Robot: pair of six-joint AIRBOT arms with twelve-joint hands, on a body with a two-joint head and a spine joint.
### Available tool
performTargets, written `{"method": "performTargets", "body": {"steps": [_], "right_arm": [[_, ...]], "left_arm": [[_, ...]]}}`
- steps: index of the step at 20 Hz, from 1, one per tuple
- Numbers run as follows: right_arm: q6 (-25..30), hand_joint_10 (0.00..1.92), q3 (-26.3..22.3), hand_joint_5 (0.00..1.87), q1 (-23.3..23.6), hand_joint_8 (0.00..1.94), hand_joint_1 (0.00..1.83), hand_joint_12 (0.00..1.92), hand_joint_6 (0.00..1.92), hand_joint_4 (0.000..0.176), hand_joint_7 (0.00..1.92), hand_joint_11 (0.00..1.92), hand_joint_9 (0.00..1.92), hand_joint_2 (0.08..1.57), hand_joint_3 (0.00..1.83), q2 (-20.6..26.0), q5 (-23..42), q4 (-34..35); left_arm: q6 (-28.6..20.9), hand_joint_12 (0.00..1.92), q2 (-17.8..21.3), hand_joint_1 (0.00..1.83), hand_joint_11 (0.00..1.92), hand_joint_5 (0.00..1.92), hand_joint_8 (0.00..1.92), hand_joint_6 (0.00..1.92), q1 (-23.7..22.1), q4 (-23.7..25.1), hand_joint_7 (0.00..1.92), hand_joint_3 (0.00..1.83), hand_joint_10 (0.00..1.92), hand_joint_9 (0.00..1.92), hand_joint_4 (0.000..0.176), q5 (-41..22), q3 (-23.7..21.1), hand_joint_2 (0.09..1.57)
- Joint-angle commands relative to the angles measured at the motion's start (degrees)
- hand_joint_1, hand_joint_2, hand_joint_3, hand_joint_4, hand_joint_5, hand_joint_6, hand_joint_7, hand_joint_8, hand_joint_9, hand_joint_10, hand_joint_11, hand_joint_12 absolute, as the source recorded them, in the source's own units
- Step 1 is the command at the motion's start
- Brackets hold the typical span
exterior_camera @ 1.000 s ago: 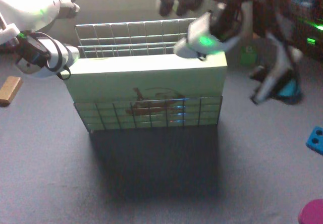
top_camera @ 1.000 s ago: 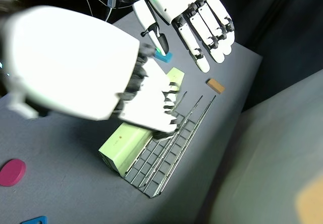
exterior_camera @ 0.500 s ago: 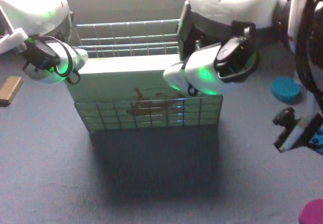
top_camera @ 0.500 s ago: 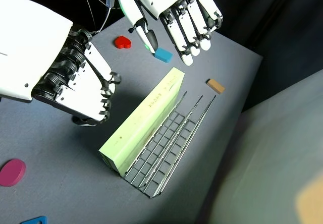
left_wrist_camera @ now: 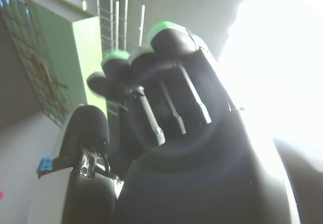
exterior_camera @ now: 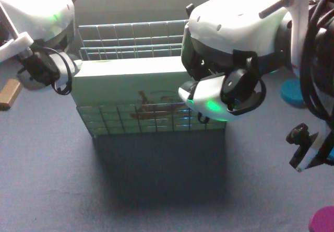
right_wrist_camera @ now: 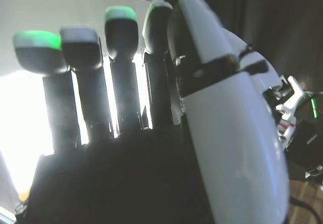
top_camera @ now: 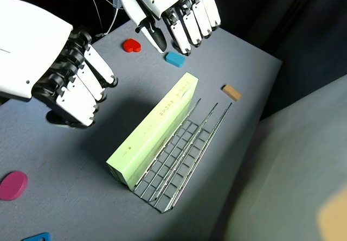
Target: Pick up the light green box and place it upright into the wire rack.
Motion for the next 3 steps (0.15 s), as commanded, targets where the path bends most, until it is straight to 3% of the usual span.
{"method": "performTargets", "body": {"steps": [1,2,3], "right_arm": [[-0.3,1.92,-0.1,1.13,0.2,1.94,0.65,1.92,1.90,0.000,1.28,1.38,1.29,1.28,0.24,0.1,1.3,-4.3],[-0.6,1.92,-0.1,1.20,0.2,1.94,0.72,1.92,1.91,0.059,1.32,1.43,1.33,1.32,0.16,0.1,1.3,-4.3],[-1.1,1.92,-0.1,1.24,0.1,1.94,0.76,1.92,1.89,0.171,1.33,1.45,1.35,1.33,0.13,0.1,1.3,-4.3]], "left_arm": [[0.3,1.92,0.0,0.47,1.38,1.18,1.92,1.92,-0.9,4.9,1.29,0.00,1.92,1.29,0.000,0.1,-0.1,1.47],[0.3,1.92,0.0,0.53,1.38,1.22,1.92,1.92,-1.1,4.6,1.30,0.00,1.92,1.31,0.093,0.2,-0.1,1.48],[0.3,1.92,0.0,0.56,1.39,1.23,1.92,1.92,-1.2,4.3,1.31,0.00,1.92,1.33,0.173,0.2,-0.2,1.49]]}}
